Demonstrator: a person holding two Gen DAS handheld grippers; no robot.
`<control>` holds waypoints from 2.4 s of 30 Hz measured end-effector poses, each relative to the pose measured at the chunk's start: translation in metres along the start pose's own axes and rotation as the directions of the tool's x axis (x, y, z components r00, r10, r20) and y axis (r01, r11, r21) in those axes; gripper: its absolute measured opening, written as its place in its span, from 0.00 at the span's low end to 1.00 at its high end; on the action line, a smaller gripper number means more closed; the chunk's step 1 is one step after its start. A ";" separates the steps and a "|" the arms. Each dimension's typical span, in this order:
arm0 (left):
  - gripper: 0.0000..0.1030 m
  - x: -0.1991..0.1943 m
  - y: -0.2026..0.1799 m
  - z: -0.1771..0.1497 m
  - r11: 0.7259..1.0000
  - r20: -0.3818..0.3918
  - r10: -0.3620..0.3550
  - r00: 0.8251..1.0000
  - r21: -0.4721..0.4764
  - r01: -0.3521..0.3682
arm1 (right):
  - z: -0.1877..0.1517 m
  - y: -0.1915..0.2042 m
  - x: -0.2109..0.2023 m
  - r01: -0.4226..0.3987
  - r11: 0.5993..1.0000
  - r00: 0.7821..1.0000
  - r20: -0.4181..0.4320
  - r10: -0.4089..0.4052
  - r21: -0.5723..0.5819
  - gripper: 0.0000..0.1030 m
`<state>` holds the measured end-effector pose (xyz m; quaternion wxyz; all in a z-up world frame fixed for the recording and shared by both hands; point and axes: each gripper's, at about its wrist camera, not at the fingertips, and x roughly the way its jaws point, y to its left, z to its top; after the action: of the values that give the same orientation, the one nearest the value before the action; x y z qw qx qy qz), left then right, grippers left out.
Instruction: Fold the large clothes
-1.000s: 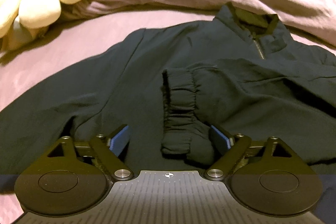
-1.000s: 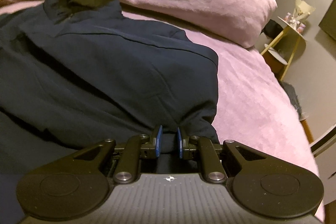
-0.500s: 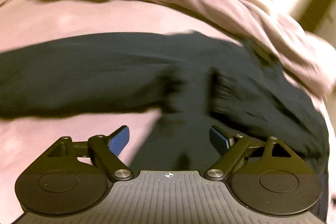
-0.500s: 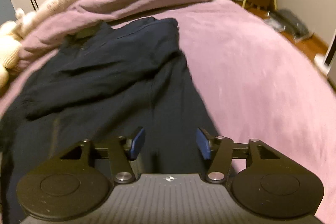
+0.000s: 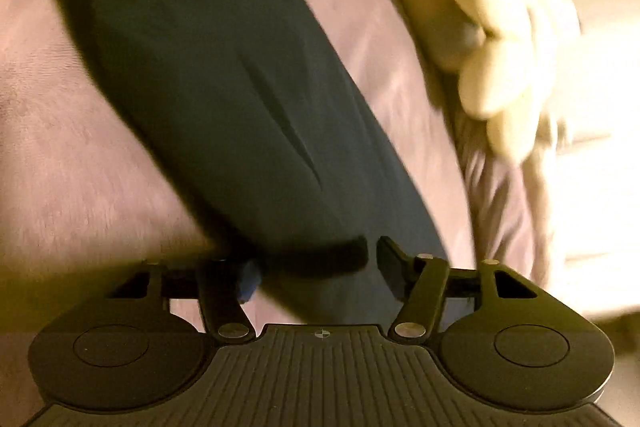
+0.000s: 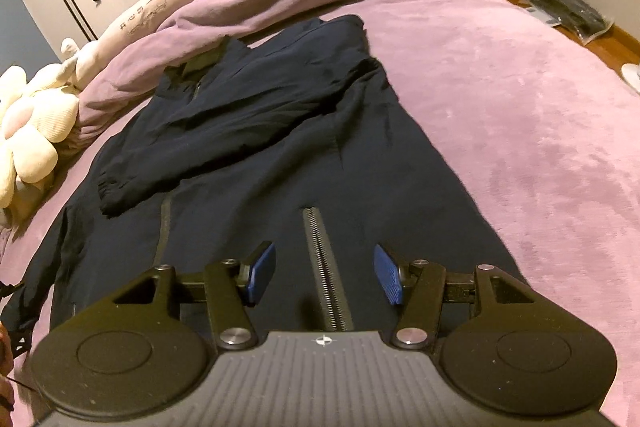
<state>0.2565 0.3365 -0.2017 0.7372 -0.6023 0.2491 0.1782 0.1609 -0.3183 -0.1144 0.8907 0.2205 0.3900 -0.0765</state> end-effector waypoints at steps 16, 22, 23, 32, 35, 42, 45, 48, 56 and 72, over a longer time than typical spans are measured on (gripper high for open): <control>0.09 -0.016 -0.147 -0.064 0.705 0.119 0.018 0.993 0.703 -0.097 | -0.004 -0.012 -0.001 -0.001 1.000 0.999 0.033 0.000 0.011 0.53; 0.15 -0.027 -0.234 -0.252 0.027 -0.075 -0.115 0.991 0.996 0.079 | -0.008 -0.004 0.001 -0.030 0.999 0.999 0.028 0.030 0.022 0.53; 0.24 -0.026 -0.235 -0.286 -0.080 -0.118 -0.105 0.987 0.991 0.109 | -0.008 -0.003 0.001 -0.034 0.999 0.999 0.027 0.034 0.016 0.53; 0.67 -0.024 -0.148 -0.413 -0.246 -0.147 0.190 0.971 0.950 0.192 | -0.008 -0.010 -0.003 -0.023 1.000 0.999 0.035 0.024 -0.011 0.53; 0.76 -0.046 -0.119 -0.387 -0.157 -0.164 0.214 0.963 0.967 0.199 | -0.010 0.001 0.000 -0.022 0.997 0.999 0.044 0.026 -0.075 0.53; 0.79 -0.100 -0.065 -0.274 0.234 -0.074 0.234 0.969 0.972 0.018 | -0.027 0.091 0.023 -0.037 0.888 0.990 0.103 0.094 -0.458 0.53; 0.79 -0.103 -0.049 -0.237 0.396 -0.066 0.250 0.966 0.917 -0.040 | -0.048 0.144 0.045 0.056 0.738 0.983 0.167 0.078 -0.673 0.54; 0.79 -0.099 -0.042 -0.220 0.441 -0.042 0.283 0.958 0.893 -0.091 | -0.071 0.188 0.069 0.196 0.533 0.961 0.269 0.061 -0.823 0.54; 0.79 -0.101 -0.032 -0.197 0.535 -0.047 0.261 0.964 0.839 -0.104 | -0.131 0.247 0.114 0.436 0.023 0.876 0.431 0.215 -0.899 0.52; 0.79 -0.088 -0.056 -0.217 0.474 -0.058 0.227 0.972 0.878 -0.059 | 0.084 0.102 0.085 -0.418 0.868 0.905 0.208 0.371 0.269 0.14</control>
<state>0.1835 0.1156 -0.1387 0.8990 -0.1358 0.4147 0.0377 0.3057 -0.2626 -0.0918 0.8687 0.4252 0.2522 0.0314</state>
